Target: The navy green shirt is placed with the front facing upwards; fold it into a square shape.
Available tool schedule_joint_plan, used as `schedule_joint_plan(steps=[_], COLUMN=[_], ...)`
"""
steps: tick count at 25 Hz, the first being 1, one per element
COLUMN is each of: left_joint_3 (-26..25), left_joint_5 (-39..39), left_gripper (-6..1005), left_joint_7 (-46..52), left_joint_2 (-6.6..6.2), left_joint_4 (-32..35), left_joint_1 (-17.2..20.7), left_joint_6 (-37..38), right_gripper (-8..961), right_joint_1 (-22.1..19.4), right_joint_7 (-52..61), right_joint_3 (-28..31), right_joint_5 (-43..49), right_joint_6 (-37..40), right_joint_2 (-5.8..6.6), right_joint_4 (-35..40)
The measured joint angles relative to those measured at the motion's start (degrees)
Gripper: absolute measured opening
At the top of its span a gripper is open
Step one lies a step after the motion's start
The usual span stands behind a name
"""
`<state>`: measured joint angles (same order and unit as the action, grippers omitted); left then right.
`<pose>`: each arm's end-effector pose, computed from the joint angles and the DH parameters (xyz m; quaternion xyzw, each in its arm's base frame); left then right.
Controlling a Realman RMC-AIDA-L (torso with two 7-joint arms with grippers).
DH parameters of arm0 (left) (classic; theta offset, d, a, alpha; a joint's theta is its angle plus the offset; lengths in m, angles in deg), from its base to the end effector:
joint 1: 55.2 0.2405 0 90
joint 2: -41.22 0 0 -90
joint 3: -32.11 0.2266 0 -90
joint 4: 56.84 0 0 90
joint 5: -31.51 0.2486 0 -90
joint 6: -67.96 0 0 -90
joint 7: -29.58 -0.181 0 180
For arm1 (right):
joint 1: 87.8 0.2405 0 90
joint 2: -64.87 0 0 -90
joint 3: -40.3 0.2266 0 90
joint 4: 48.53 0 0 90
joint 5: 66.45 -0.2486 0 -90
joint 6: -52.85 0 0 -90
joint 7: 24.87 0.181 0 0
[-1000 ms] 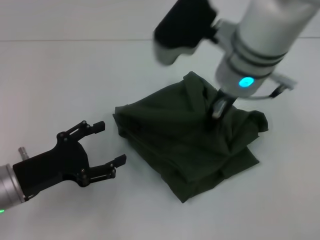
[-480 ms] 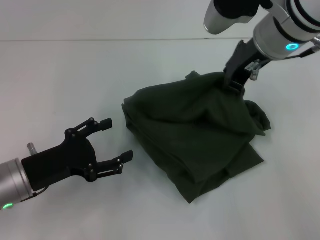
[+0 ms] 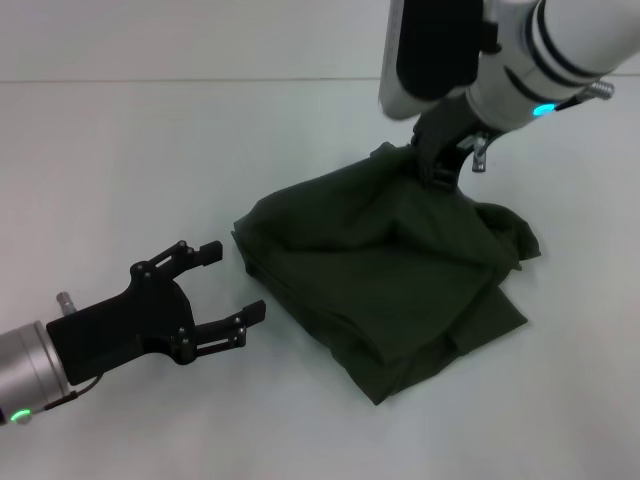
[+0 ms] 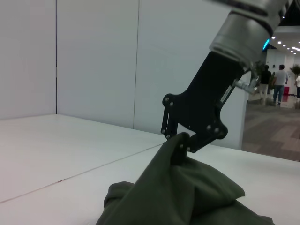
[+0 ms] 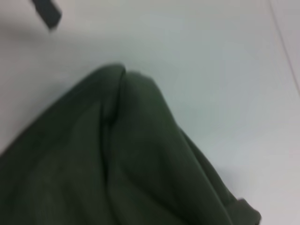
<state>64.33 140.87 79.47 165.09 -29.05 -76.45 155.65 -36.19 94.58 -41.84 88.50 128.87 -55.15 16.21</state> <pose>-0.2889 0.3051 -0.0565 -0.9138 -0.1514 -0.2961 0.2332 0.0912 0.4449 -0.0478 -0.9538 -0.0223 -0.2286 0.1939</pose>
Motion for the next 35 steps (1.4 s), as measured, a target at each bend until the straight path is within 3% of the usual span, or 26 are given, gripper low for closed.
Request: schedule_joint_plan(steps=[11, 22, 30, 35], left_joint_3=[-0.2, -0.2, -0.4, -0.4], left_joint_5=[-0.2, -0.3, -0.4, -0.4], left_gripper=[920, 920, 919, 919], left_joint_7=[1.0, 2.4, 2.5, 2.4], left_joint_2=[0.05, 0.23, 0.23, 0.23], left_joint_4=[-1.2, -1.7, -1.9, -1.9], left_joint_1=[-0.4, -0.5, -0.5, -0.5], left_joint_6=[-0.1, -0.4, -1.1, -0.9], right_gripper=[101, 202, 437, 639], right_joint_1=[-3.2, -3.7, -5.8, -6.4], right_joint_7=[-2.8, -5.9, -4.4, -0.8], right_joint_3=[-1.8, -0.4, 0.9, 2.1], right_joint_5=[2.1, 2.5, 4.8, 2.5], right_joint_6=[-10.4, -13.6, -12.5, -6.9], right_joint_2=[0.05, 0.4, 0.2, 0.06], right_joint_4=[-1.4, -1.1, 3.8, 7.8])
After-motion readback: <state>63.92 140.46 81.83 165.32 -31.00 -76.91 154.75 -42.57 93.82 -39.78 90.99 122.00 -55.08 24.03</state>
